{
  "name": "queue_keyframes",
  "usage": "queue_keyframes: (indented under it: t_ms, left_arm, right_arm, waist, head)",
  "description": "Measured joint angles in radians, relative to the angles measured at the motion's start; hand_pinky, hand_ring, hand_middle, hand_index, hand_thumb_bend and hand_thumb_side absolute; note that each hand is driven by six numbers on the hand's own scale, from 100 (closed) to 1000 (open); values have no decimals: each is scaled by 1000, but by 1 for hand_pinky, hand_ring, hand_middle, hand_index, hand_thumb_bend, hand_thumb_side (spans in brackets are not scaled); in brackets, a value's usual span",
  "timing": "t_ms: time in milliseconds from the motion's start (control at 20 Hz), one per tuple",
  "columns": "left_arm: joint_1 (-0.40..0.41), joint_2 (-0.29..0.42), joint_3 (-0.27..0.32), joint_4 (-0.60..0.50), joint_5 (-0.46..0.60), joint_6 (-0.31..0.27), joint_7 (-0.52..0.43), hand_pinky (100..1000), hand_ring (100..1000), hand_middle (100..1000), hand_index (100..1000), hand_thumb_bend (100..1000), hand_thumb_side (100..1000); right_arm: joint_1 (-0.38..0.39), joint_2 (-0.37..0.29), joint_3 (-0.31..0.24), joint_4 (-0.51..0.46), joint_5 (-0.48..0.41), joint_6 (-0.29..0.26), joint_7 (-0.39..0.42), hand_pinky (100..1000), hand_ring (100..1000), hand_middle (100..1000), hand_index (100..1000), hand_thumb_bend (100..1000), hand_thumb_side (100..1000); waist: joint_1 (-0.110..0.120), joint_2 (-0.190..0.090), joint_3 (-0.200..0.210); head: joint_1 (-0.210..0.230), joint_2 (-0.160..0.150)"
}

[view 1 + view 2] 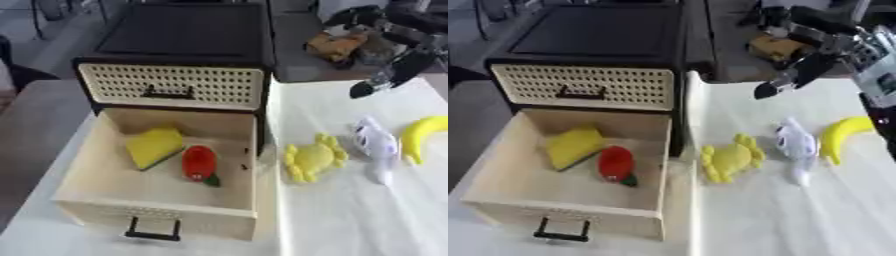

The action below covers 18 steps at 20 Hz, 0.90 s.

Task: Pick up objects from table and place into drawer.

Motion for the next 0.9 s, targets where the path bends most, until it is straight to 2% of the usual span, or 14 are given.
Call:
queue_keyframes:
  t_ms: [400,900]
  left_arm:
    - [-6,-4,-5,0,-2,3,-2,933,891,805,1000,332,967]
    - [-17,-12,-5,0,3,12,-4,933,890,805,1000,325,966]
  right_arm:
    - [66,3,51,-19,56,-8,-8,840,970,841,934,844,599]
    - [126,4,96,-66,37,2,2,834,962,812,902,850,520]
  waist:
    - [1,3,6]
    - [0,6,24]
  head:
    - [2,-4]
    - [5,-7]
